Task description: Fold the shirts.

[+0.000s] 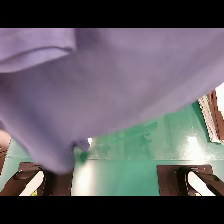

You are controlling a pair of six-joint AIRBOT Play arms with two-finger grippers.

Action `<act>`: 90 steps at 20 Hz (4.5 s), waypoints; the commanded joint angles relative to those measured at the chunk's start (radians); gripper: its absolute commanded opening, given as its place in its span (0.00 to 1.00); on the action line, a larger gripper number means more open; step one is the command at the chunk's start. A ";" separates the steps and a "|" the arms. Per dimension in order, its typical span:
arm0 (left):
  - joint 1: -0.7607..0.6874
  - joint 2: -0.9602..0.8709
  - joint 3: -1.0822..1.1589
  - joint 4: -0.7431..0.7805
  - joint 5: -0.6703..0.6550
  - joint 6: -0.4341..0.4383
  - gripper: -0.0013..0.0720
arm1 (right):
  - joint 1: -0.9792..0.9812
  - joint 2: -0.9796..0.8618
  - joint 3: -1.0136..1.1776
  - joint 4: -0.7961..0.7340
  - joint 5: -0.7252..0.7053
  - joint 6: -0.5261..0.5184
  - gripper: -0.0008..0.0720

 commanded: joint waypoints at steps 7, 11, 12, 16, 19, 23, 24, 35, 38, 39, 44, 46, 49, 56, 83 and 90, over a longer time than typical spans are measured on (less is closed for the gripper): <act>0.000 -0.345 -0.540 0.080 -0.058 0.005 0.05 | 0.063 -0.404 -0.196 -0.027 0.093 0.014 0.03; 0.000 -0.645 -0.555 0.075 -0.009 0.021 0.05 | 0.094 -0.640 -0.216 -0.040 0.013 0.022 0.03; 0.000 -0.697 -0.555 0.064 0.032 0.052 0.05 | 0.096 -0.689 -0.216 -0.037 -0.035 0.019 0.03; -0.013 -0.810 -0.553 0.035 0.237 0.114 0.05 | 0.103 -0.811 -0.215 -0.037 -0.264 -0.007 0.03; -0.051 -0.815 -0.549 0.030 0.380 0.185 0.05 | 0.103 -0.840 -0.215 -0.038 -0.382 -0.008 0.03; -0.072 -0.815 -0.536 0.032 0.382 0.218 0.05 | 0.103 -0.840 -0.215 -0.068 -0.344 -0.059 0.03; -0.069 -0.814 -0.536 0.048 0.348 0.217 0.05 | 0.103 -0.840 -0.215 -0.099 -0.298 -0.059 0.03; -0.072 -0.815 -0.605 0.336 0.059 0.130 0.05 | 0.170 -0.841 -0.216 -0.251 0.013 -0.023 0.03; -0.072 -0.815 -0.634 0.342 0.072 0.130 0.05 | 0.170 -0.842 -0.216 -0.250 0.019 0.006 0.03; -0.072 -0.815 -0.634 0.341 0.068 0.128 0.05 | 0.169 -0.842 -0.216 -0.249 0.031 0.006 0.03; -0.072 -0.815 -0.633 0.341 0.039 0.039 0.89 | 0.169 -0.842 -0.216 -0.238 0.080 0.006 0.53; -0.058 -0.814 -0.620 0.341 -0.019 0.006 0.87 | 0.161 -0.839 -0.216 -0.237 0.108 0.005 0.64; -0.006 -0.765 -0.619 0.342 -0.135 -0.001 0.87 | 0.130 -0.805 -0.216 -0.202 0.189 -0.016 0.63; 0.035 -0.411 -1.036 0.348 -0.155 -0.038 0.87 | 0.036 -0.537 -0.503 -0.073 0.158 -0.043 0.63; -0.135 -0.173 -1.502 0.050 0.069 -0.068 0.05 | -0.151 -0.175 -1.050 -0.066 0.119 -0.083 0.63; -0.135 -0.173 -1.447 0.047 0.067 -0.068 0.05 | -0.266 -0.075 -1.441 0.011 -0.018 -0.095 0.63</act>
